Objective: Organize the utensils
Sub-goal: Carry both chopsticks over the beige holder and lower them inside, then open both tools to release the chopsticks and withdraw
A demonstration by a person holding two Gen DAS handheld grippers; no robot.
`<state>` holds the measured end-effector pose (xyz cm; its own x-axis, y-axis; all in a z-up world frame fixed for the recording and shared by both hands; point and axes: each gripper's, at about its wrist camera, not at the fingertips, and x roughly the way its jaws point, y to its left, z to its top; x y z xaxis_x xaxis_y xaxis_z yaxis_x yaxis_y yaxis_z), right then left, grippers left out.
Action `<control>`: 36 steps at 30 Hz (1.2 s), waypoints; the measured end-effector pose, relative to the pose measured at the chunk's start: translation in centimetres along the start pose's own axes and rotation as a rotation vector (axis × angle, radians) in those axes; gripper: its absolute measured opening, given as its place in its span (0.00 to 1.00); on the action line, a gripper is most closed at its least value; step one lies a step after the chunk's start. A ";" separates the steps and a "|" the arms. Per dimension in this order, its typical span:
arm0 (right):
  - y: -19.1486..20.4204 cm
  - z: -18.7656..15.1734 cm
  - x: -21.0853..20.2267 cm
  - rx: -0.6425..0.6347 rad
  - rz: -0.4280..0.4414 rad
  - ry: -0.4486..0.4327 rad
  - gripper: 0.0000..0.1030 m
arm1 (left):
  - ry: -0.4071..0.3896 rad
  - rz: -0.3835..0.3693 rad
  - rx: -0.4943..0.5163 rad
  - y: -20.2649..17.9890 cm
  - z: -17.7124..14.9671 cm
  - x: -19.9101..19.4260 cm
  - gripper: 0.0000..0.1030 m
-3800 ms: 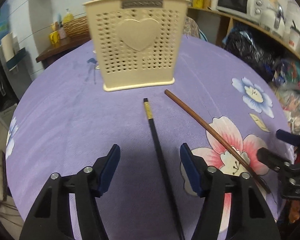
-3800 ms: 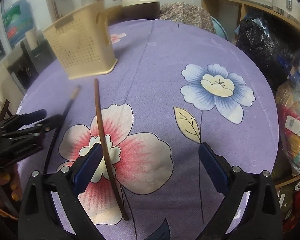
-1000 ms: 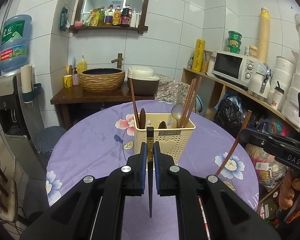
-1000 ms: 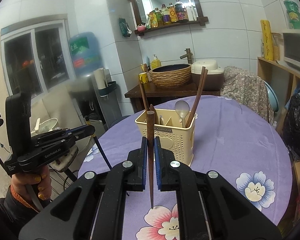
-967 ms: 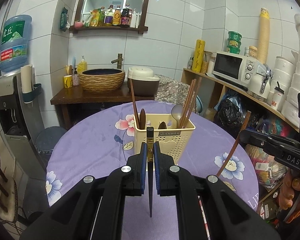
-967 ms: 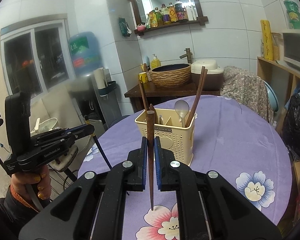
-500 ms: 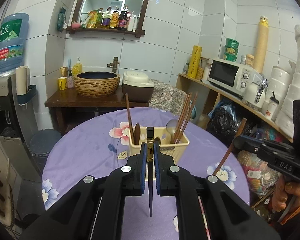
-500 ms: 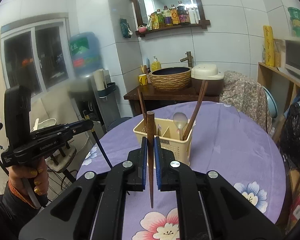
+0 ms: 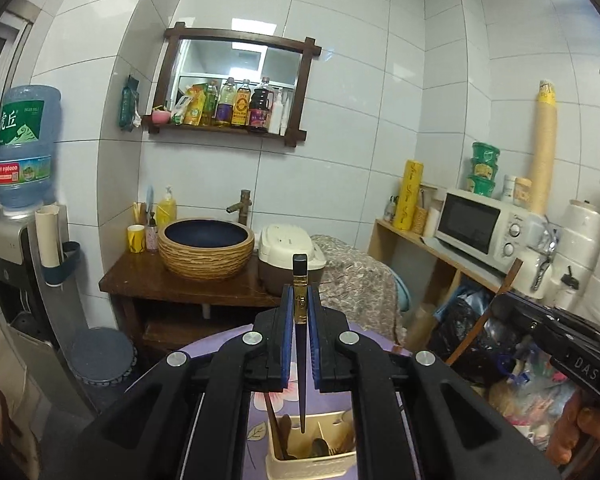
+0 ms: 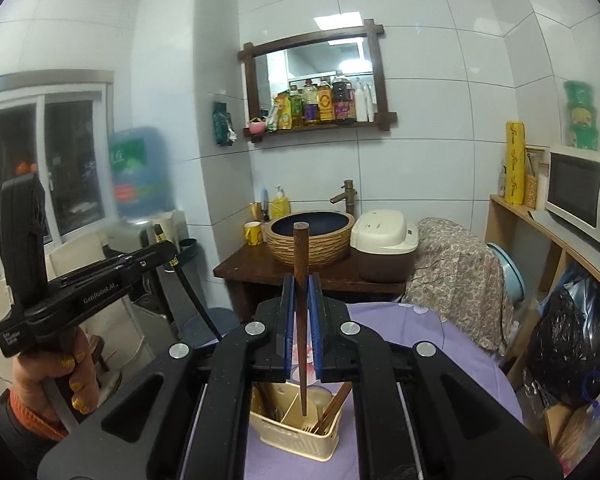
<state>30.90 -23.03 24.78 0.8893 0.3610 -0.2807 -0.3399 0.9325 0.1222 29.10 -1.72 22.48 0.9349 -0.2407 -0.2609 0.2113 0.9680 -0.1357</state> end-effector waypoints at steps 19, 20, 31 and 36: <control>-2.3 -10.7 8.0 0.054 -0.042 0.167 0.16 | 0.210 0.043 -0.029 2.7 -11.8 6.1 0.10; -2.2 -10.8 7.9 0.044 -0.045 0.160 0.23 | 0.204 0.033 -0.030 2.8 -11.7 5.7 0.20; -1.1 -14.9 2.3 -0.006 -0.164 0.067 0.93 | 0.036 0.069 0.068 2.3 -15.1 -2.2 0.95; -0.6 -20.1 0.1 -0.010 -0.221 0.097 0.94 | 0.022 0.066 0.075 2.0 -18.8 -5.3 0.95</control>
<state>25.04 -23.33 5.58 0.9093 0.1470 -0.3894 -0.1433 0.9889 0.0386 19.23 0.17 5.60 0.9410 -0.1770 -0.2883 0.1711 0.9842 -0.0456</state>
